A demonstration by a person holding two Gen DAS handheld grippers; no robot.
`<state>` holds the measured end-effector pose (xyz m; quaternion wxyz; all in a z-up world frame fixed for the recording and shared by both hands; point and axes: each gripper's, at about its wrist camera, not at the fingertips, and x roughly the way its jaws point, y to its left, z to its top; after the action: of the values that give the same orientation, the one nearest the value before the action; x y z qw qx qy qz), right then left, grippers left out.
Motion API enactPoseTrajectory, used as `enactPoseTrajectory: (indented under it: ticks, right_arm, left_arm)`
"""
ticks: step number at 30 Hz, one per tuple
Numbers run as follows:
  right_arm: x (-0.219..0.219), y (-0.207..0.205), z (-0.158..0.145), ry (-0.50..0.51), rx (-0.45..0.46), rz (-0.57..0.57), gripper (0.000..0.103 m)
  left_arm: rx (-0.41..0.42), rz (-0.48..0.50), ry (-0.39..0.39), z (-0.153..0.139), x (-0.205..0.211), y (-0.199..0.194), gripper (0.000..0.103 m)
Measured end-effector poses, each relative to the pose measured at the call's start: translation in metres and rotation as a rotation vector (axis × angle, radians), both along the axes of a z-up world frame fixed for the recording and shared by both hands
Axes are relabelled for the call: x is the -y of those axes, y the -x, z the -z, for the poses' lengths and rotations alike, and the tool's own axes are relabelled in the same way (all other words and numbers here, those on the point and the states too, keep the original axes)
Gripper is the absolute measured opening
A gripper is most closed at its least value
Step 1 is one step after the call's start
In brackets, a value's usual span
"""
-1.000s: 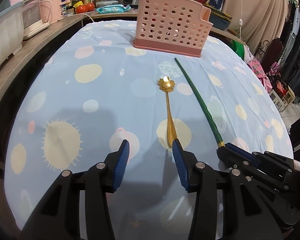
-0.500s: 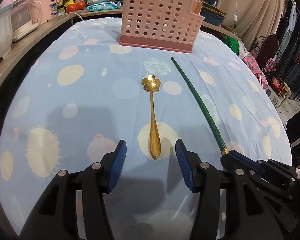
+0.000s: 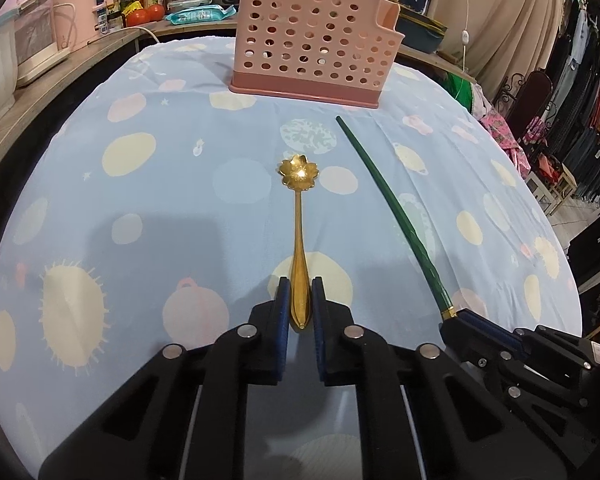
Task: Organize utensils
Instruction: 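Grasp the green chopstick with the right tool while the left tool grasps the gold spoon, then carry the spoon and green chopstick over the basket and open both tools to drop them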
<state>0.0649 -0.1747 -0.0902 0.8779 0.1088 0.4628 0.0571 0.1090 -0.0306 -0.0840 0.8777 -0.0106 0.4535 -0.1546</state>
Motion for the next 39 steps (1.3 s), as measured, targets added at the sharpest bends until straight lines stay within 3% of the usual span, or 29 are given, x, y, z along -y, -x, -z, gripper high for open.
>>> enactPoseTrajectory:
  ticks: [14, 18, 39]
  right_arm:
    - [0.011, 0.014, -0.023, -0.031, 0.046, 0.016, 0.007]
    - [0.016, 0.018, -0.038, -0.047, 0.080, 0.021, 0.007]
    - [0.056, 0.001, -0.156, -0.152, 0.349, 0.088, 0.007]
  left_arm:
    - [0.076, -0.045, 0.063, -0.049, -0.020, 0.013, 0.009]
    - [0.106, -0.054, 0.078, -0.066, -0.026, 0.013, 0.001]
    - [0.246, -0.032, 0.077, -0.142, -0.024, -0.002, 0.001]
